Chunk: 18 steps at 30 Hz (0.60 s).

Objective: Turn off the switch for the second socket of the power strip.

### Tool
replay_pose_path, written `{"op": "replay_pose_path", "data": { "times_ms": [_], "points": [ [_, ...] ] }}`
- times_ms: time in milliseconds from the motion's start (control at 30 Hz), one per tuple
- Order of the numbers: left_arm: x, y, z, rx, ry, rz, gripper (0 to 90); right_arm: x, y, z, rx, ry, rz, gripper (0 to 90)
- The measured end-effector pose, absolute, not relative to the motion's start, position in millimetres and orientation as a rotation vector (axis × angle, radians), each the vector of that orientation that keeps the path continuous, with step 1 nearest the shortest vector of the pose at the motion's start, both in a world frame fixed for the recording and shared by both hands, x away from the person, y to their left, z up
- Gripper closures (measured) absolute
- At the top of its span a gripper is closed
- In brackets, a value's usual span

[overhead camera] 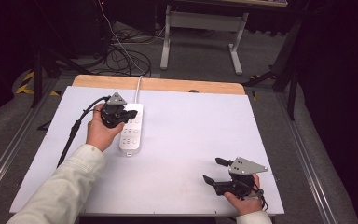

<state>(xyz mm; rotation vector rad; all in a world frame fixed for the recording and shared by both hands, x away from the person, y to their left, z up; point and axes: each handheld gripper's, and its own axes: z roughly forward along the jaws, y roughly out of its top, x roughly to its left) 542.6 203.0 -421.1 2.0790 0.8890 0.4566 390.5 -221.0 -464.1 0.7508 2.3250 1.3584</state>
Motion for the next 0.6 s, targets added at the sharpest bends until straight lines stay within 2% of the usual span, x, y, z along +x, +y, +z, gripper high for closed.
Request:
{"op": "replay_pose_path", "data": {
  "times_ms": [367, 400, 433, 600],
  "points": [
    [533.0, 202.4, -409.7, 2.056, 0.869, 0.443, 88.7, 390.2, -220.9, -463.9, 0.746, 2.325, 1.356, 22.9],
    [531.5, 201.5, -408.6, 2.042, 0.873, 0.450, 74.4, 390.3, -221.0, -464.0, 0.744, 2.324, 1.355, 23.0],
    [527.9, 202.5, -404.1, 2.035, 0.856, 0.449, 67.6, 390.2, -221.2, -463.8, 0.747, 2.322, 1.358, 22.9],
    [519.7, 204.9, -394.3, 1.993, 0.844, 0.439, 60.5, 389.6, -220.5, -463.4, 0.746, 2.321, 1.362, 22.9]
  ]
}}
